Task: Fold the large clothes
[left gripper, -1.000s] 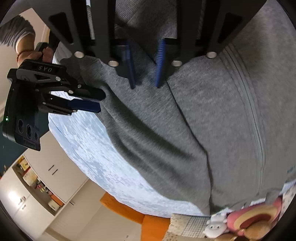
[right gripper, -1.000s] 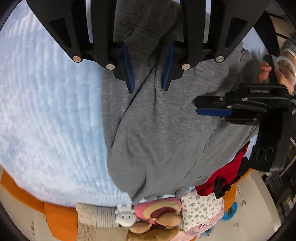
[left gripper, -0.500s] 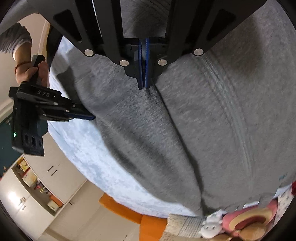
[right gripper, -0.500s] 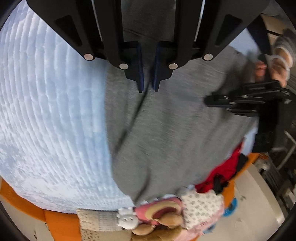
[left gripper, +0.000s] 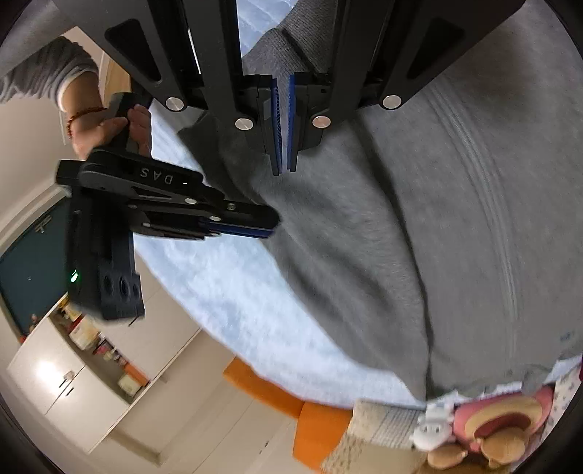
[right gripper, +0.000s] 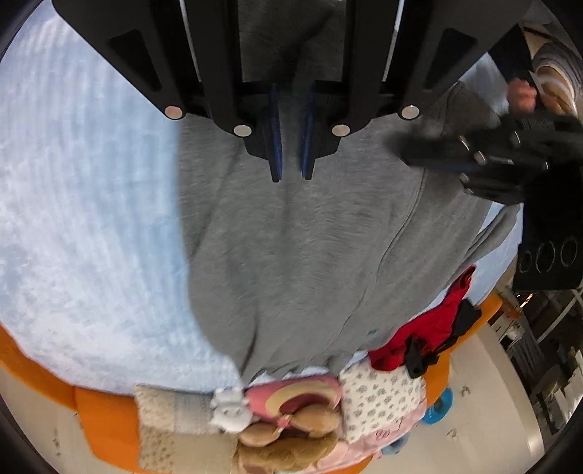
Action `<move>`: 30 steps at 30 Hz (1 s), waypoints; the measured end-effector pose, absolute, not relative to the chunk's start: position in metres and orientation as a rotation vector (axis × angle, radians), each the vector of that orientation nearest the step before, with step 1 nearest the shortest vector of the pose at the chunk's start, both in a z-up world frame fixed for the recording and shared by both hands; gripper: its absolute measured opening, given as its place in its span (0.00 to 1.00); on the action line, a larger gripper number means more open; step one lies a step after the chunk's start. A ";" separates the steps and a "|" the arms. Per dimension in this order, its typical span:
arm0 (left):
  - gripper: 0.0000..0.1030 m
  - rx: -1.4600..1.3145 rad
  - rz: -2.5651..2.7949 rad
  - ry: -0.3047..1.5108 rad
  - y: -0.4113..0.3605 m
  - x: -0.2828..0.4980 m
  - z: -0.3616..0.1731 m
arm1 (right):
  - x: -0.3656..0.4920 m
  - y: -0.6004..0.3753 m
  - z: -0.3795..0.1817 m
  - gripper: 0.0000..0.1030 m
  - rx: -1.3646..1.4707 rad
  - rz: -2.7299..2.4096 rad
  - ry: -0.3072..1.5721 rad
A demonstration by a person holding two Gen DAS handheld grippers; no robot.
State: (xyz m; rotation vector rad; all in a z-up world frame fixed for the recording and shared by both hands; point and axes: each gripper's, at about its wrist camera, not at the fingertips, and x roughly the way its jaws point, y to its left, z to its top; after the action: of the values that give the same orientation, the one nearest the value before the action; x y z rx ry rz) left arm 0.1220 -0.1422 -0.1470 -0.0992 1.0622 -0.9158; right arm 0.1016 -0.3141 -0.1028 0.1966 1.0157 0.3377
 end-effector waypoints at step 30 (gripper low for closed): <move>0.76 -0.715 0.156 0.766 0.369 0.045 -0.155 | 0.193 -0.152 -0.024 0.72 0.063 0.490 0.802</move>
State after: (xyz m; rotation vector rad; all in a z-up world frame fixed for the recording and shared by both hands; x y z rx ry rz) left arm 0.0451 0.3693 -0.1551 -0.7153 0.7661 0.1560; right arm 0.1932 -0.1525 -0.0238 0.0632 0.8017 0.4896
